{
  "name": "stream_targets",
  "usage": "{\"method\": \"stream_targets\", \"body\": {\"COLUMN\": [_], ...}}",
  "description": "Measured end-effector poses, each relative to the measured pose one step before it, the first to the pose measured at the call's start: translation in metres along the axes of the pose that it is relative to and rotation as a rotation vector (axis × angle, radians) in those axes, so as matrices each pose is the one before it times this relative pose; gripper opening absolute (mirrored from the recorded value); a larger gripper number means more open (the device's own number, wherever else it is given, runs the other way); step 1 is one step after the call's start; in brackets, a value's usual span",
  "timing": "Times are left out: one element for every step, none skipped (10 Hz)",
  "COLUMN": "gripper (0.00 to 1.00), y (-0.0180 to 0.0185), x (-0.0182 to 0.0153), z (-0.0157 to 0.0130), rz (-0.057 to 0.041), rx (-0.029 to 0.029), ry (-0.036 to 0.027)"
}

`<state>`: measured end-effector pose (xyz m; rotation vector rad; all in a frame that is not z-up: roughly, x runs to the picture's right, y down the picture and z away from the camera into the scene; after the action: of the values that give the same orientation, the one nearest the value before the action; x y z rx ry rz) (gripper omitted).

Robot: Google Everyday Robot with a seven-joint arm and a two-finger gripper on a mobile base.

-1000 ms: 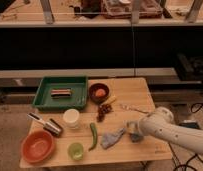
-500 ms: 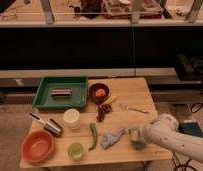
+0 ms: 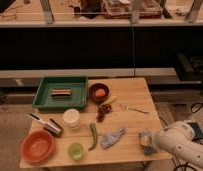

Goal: Wipe table surface with sponge

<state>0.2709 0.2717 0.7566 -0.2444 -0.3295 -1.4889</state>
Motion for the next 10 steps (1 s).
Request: {"method": "stream_targets", "body": {"gripper": [0.31, 0.31, 0.31, 0.31, 0.31, 0.31, 0.31, 0.31, 0.31, 0.31], "y": [0.00711, 0.00305, 0.00499, 0.00257, -0.00094, -0.00123, 0.00091, -0.00261, -0.00442, -0.00710], "x": [0.00850, 0.00913, 0.01748, 0.01229, 0.00960, 0.01170, 0.01097, 0.00953, 0.00769, 0.00400], "z": [0.00198, 0.00117, 0.00219, 0.00179, 0.00085, 0.00163, 0.00226, 0.00229, 0.00200, 0.00270], "rz": [0.01805, 0.00925, 0.01529, 0.00832, 0.00148, 0.00173, 0.00520, -0.00087, -0.00495, -0.00947], "rx": [-0.01210, -0.00709, -0.01366, -0.01165, -0.00838, -0.01146, -0.01085, -0.00591, -0.00037, 0.00023], "ry": [0.01193, 0.00953, 0.01700, 0.01193, 0.01015, 0.00971, 0.00671, 0.00478, 0.00410, -0.00127]}}
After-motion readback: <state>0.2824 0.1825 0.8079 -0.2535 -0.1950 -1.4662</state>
